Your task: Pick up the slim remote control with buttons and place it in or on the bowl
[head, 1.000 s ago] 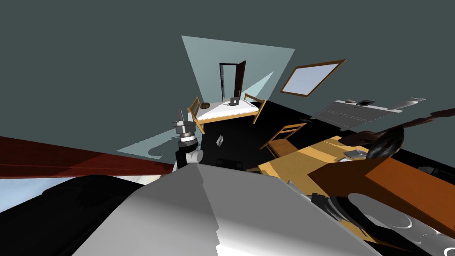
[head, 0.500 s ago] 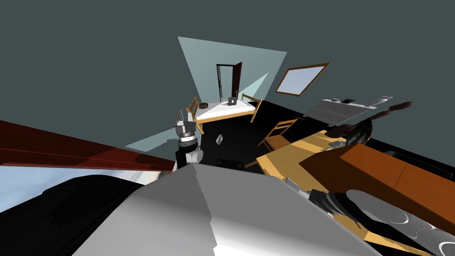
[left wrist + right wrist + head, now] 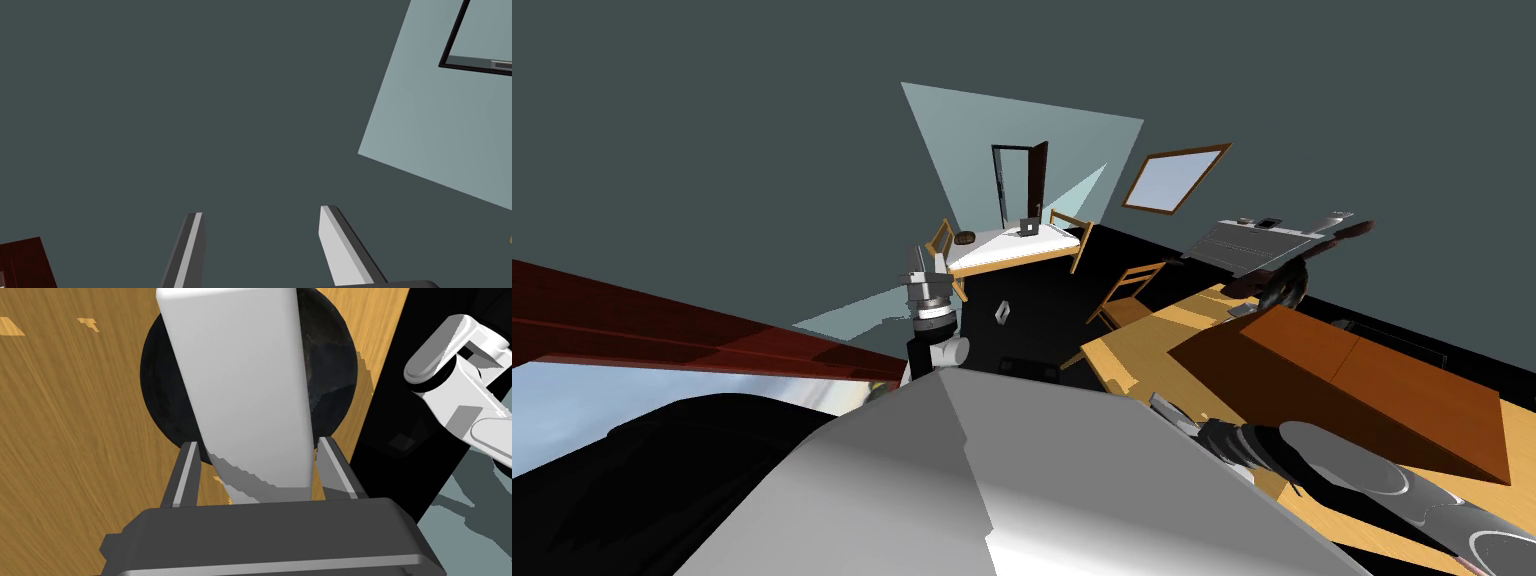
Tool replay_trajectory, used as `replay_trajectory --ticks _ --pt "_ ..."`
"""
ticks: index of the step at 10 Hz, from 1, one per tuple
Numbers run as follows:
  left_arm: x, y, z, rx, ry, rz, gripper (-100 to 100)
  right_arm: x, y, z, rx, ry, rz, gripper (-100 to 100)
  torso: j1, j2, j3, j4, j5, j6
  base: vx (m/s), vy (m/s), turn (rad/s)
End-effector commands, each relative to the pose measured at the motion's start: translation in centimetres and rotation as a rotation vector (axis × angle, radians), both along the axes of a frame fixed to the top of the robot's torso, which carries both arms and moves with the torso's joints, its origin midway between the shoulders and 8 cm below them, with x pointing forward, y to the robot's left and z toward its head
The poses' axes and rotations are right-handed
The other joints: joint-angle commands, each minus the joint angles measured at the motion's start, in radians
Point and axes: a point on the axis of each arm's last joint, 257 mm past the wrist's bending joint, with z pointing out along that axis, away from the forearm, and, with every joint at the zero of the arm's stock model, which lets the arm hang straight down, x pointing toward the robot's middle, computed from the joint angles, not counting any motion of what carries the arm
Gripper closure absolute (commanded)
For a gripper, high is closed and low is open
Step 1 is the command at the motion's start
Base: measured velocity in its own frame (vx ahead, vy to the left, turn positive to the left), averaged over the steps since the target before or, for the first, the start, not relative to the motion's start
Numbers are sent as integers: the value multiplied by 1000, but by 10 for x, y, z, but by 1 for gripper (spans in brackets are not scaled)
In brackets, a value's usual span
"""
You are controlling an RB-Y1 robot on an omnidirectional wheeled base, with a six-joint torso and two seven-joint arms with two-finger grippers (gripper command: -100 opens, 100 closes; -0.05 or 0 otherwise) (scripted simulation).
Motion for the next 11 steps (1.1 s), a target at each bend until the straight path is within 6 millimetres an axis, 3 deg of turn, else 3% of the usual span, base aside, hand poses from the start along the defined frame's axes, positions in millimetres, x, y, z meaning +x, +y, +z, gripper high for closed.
replay_trajectory --ticks 1,2,6,7,8,11 --pt "0 0 0 0 0 0 0 0 0 0 0 0 0 100 0 0 0 0 0 0 -34 -13 -16" --pt "0 0 0 0 0 0 0 0 -1 0 -2 -2 -5 -100 1 -2 -1 0 0 -1 -7 -3 -1" --pt "0 0 0 0 0 0 0 0 -1 0 -2 -1 -5 -100 3 -6 -3 -1 1 -1 0 0 0" --pt "0 0 0 0 0 0 0 0 -1 0 -2 -1 -5 0 3 -6 -3 -1 1 -1 0 0 0" --pt "0 0 0 0 0 0 0 13 -3 15 1 -4 6 -100 3 -6 -3 -1 1 -1 -15 8 -62" --pt "0 0 0 0 0 0 0 26 -4 29 4 -5 19 -100 3 -4 -2 -1 1 -1 -29 8 -56"
